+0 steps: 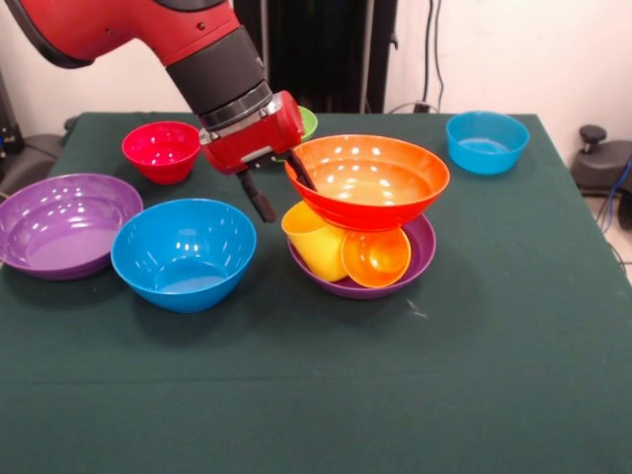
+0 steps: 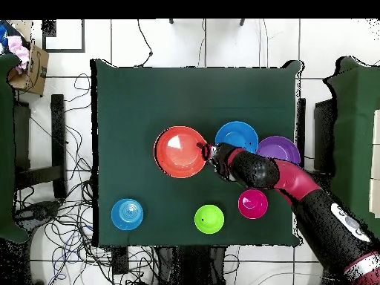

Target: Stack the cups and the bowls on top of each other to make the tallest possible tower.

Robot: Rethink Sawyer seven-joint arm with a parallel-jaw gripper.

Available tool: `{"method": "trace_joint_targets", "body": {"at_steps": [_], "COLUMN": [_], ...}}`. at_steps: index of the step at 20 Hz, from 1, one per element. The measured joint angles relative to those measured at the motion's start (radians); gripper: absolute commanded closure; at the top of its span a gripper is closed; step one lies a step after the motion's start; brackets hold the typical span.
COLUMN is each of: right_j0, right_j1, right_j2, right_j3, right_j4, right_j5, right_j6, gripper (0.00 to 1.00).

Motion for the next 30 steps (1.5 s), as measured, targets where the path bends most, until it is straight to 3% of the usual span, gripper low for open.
{"method": "trace_joint_targets", "body": {"at_steps": [15,30], "right_j0": [-0.006,-0.019], "right_j1": [-0.026,-0.026], "right_j2": [-0.001,-0.002], "right_j3": [-0.026,-0.037], "right_j4": [0.0,0.0], "right_j5": [0.084,0.085], "right_j6": [0.0,0.0], "gripper": [0.0,0.0]}}
